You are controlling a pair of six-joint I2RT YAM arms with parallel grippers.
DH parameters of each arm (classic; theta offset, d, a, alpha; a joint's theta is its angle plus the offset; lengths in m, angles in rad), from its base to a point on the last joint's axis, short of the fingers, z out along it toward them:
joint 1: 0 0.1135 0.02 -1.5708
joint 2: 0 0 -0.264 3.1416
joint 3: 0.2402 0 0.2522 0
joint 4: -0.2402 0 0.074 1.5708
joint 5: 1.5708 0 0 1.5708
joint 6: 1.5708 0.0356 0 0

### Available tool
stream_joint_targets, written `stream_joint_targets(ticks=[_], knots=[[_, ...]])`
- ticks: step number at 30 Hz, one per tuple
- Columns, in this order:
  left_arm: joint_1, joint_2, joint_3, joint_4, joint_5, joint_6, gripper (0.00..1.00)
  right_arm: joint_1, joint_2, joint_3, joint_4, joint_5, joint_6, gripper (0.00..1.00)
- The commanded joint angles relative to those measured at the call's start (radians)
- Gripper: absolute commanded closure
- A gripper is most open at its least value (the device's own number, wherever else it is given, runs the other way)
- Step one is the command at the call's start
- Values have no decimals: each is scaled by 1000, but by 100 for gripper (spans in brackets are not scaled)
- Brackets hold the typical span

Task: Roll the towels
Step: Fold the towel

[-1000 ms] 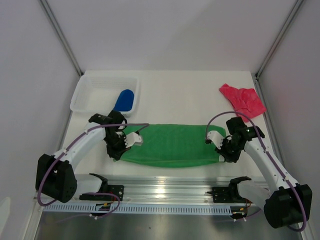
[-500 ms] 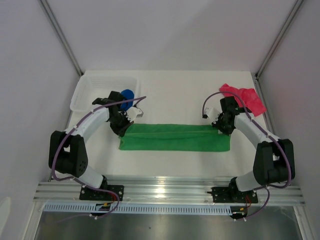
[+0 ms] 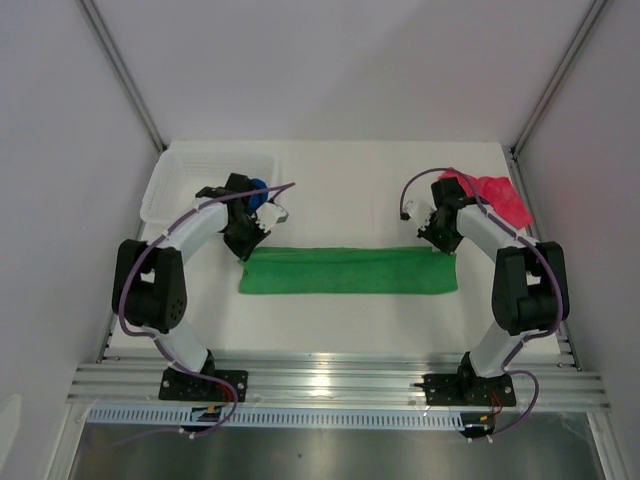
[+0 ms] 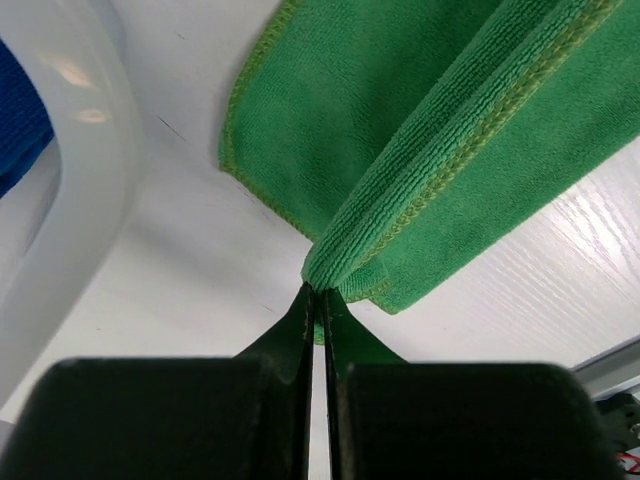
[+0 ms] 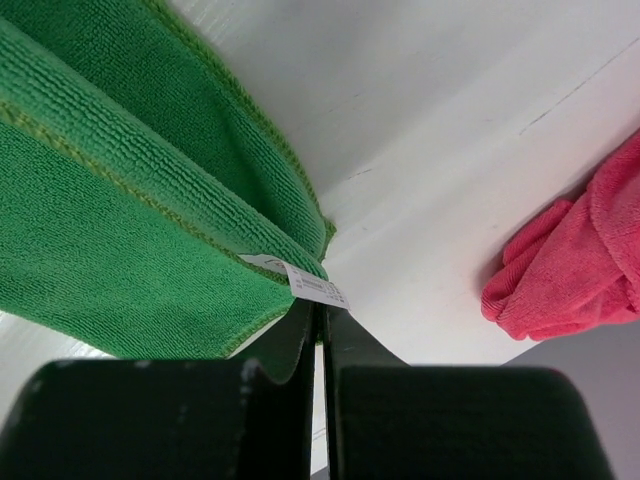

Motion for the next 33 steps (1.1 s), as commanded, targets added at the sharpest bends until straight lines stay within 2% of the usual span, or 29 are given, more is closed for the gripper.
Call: stream_joint_targets(ticks=[1,9,12,14,16,19,20,24,28,31,33], knots=[[6,23,39,19,-65,-23,98,-4,26,33,-4,19,10,100],[0,59,54,93,-112,-41,92,-2,93,54,24,59,47,100],[-6,75,47,134,-120,-40,87,-4,112,64,49,76,76,92],[-9,82,40,165,-157,-46,78,-2,121,70,64,81,91,78],[-9,85,33,198,-177,-61,71,0,130,80,76,104,127,71],[-9,79,33,231,-201,-82,58,-4,137,112,89,137,177,66],[-9,78,33,235,-207,-87,57,-5,137,128,89,144,187,66],[-9,64,36,236,-221,-104,56,-17,121,145,90,186,233,65],[-12,13,16,182,-140,-109,57,-31,75,160,62,202,285,66],[-26,-48,-33,140,-65,-113,59,-57,5,142,70,135,375,67],[-38,-91,-62,130,-30,-113,60,-71,-44,111,123,12,446,68]])
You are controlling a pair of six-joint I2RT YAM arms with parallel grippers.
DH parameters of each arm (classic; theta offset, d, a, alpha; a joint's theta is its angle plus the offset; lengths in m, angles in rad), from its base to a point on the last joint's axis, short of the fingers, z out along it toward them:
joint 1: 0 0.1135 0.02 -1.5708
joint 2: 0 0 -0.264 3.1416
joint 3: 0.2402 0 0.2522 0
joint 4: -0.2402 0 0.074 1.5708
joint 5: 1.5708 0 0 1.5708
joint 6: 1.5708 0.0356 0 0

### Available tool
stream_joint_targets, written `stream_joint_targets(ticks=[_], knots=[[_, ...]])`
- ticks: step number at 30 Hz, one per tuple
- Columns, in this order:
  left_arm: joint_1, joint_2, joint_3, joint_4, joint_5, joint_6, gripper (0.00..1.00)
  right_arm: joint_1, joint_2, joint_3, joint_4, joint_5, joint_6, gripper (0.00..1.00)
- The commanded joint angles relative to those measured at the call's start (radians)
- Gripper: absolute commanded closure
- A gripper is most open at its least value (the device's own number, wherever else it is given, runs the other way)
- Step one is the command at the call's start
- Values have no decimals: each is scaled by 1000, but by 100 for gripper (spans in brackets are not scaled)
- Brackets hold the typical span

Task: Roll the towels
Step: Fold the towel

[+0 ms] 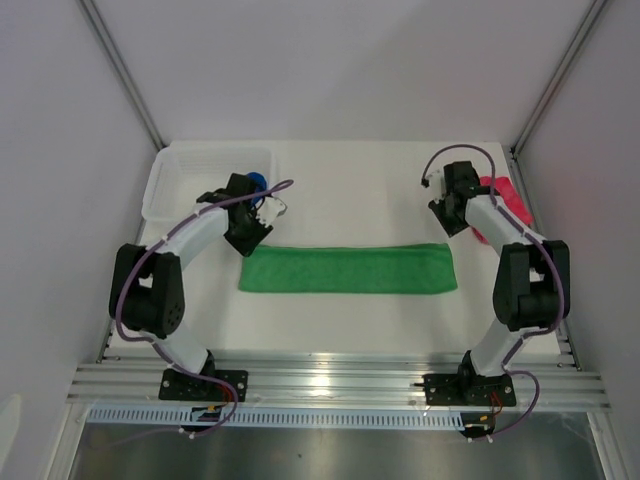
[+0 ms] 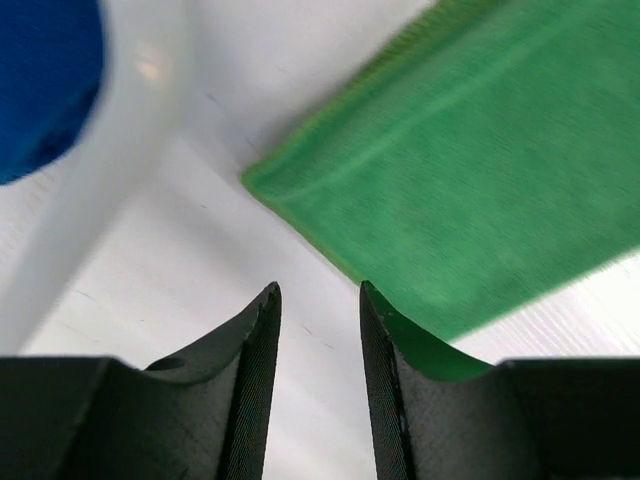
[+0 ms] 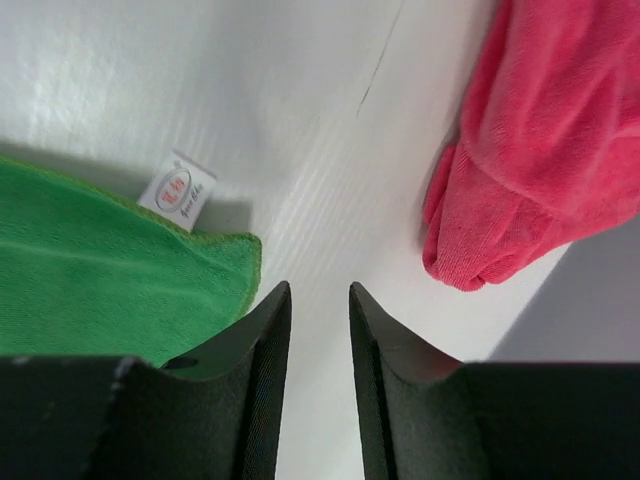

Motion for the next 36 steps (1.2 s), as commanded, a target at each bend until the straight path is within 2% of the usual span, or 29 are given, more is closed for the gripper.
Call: stream_joint_targets(ticks=[1,4,8,13,25,28,29,31,32,36], knots=[[-37,-104,-37,-56,112,-24,60,-27,-127,-52,82,-159,144,67],[-70,-106,-71,-57,140,-27,58,-33,-130,-105,171,-273,204,65],[-97,-62,-105,-44,99,-35,55,-42,-86,-142,261,-360,233,64],[-104,-8,-109,-53,65,-60,55,-44,-7,-120,258,-405,222,62],[-111,100,-109,-149,47,-87,56,-50,82,-88,195,-360,173,65],[-111,113,-118,-157,45,-90,57,-50,95,-80,186,-353,167,74],[-111,115,-120,-160,50,-89,57,-50,102,-77,181,-351,165,83],[-111,117,-123,-163,51,-87,57,-52,105,-71,178,-339,164,92],[-111,118,-122,-165,50,-86,57,-52,108,-67,176,-337,164,100],[-113,123,-120,-175,51,-86,57,-58,115,-45,173,-345,165,100]])
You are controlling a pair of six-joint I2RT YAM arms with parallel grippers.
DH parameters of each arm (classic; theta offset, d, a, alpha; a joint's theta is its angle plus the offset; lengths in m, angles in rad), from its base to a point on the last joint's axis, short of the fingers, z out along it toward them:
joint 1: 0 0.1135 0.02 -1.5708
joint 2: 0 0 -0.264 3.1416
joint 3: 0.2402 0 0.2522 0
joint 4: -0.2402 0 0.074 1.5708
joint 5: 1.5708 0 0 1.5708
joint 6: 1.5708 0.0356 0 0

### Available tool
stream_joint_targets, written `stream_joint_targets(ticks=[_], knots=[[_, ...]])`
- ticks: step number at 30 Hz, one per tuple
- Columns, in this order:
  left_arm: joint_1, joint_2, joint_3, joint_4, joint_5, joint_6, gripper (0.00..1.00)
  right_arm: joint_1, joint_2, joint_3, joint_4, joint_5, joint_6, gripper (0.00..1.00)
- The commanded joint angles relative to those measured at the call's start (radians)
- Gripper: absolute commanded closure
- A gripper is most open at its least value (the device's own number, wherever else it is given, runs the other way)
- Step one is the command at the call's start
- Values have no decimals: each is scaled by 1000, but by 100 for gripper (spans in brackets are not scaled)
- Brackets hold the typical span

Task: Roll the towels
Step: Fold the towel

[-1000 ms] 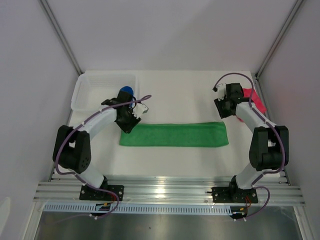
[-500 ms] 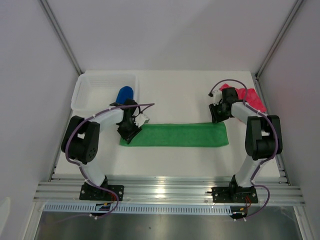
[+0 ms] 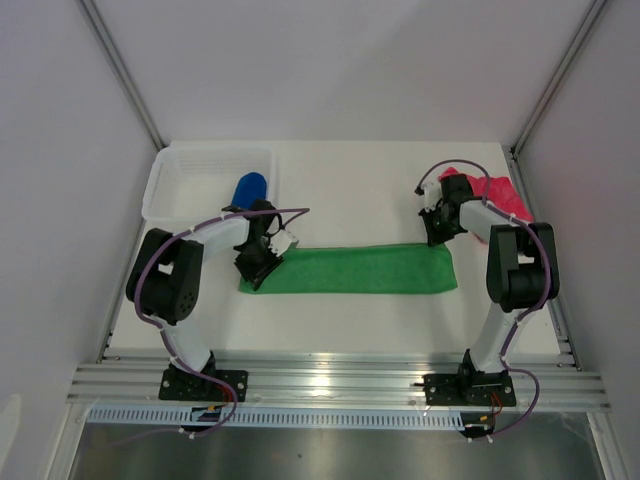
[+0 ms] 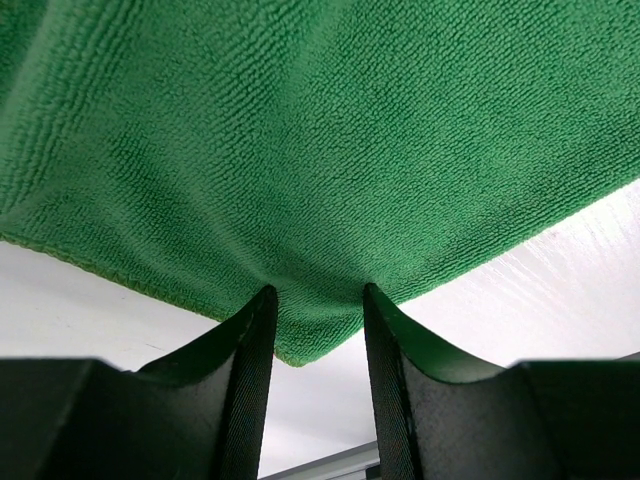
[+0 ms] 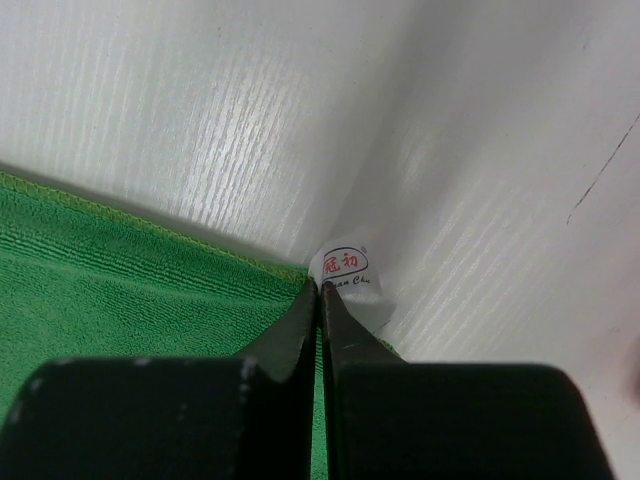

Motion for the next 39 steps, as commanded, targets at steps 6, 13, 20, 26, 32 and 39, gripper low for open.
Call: stream_joint_targets(ticks=[6,13,20,26,32,39], knots=[[-6,36,-17,-61,4,-17,58,-42,7,65,58,46,86,100],[-6,32,-12,-60,-5,-11,56,-45,-12,79,37,56,110,68],[-6,-75,156,-202,154,19,53,-65,-156,79,64,47,184,52],[-2,-115,276,-170,191,-7,50,-63,-280,-18,8,133,361,64],[4,56,310,-72,18,-83,68,-63,-357,-178,-72,130,624,100],[5,170,351,6,-180,-57,66,-60,-372,-368,-54,156,829,100]])
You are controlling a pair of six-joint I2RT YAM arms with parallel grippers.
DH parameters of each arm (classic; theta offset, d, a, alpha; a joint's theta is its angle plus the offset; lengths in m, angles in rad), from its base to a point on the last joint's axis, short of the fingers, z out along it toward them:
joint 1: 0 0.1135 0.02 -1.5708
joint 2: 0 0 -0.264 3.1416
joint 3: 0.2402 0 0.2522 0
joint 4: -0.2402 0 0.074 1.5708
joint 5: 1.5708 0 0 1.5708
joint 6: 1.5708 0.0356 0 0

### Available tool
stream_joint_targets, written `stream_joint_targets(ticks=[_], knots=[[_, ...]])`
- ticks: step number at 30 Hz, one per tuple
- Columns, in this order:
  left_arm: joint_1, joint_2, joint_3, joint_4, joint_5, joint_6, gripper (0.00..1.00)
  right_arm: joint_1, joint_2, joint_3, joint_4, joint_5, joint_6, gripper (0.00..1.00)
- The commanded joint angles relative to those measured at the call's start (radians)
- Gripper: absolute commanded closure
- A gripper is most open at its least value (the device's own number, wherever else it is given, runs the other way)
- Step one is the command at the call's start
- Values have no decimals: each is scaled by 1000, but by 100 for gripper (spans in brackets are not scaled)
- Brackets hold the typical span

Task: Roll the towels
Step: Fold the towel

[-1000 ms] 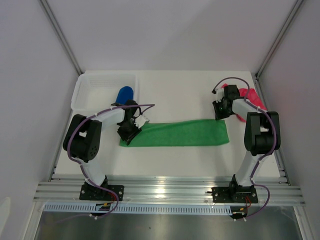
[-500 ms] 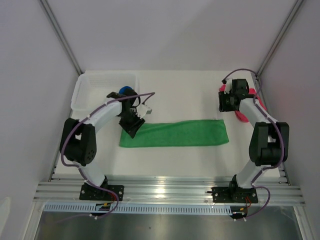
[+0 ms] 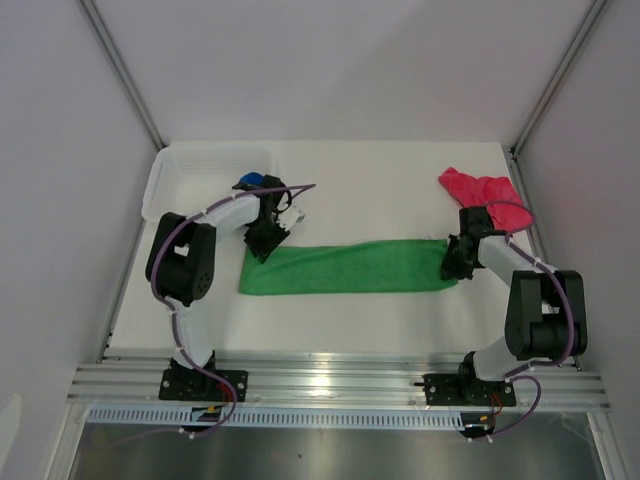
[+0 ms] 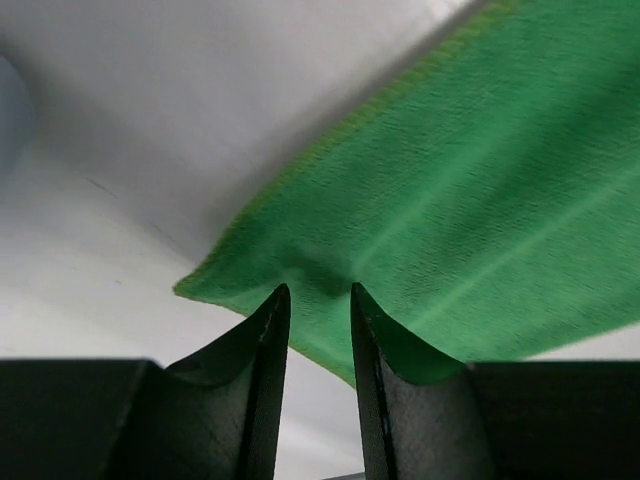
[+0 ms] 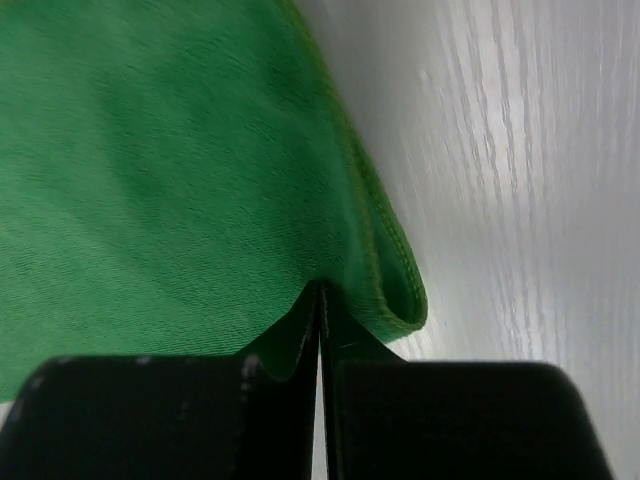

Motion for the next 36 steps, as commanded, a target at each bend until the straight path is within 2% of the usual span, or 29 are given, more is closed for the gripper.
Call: stream_joint_targets(ticks=[1,5,10,13,15,20,23,26,30,36], knots=[[7,40,64,48,-137,-5,66,2,-4,-31,-7,36,170,100],[29,80,113,12,-144,-29,64,-3,62,-51,-34,65,221,100],[56,138,165,-49,-166,-32,62,-69,131,-43,-88,80,238,98],[58,140,119,-34,-161,-29,66,-72,95,-40,-100,86,230,97],[58,88,93,-3,-145,-20,66,-70,52,-36,-88,59,212,97],[58,19,91,-27,-3,-17,59,-47,1,6,-86,49,141,94],[56,39,110,-64,-29,-29,55,-47,-33,33,-143,88,138,87],[62,69,108,-72,-57,-51,53,-49,-82,30,-188,122,141,70],[64,91,124,-77,-62,-57,52,-55,-134,9,-223,142,141,62],[64,111,148,-74,-98,-46,49,-78,-85,-55,-120,50,149,57]])
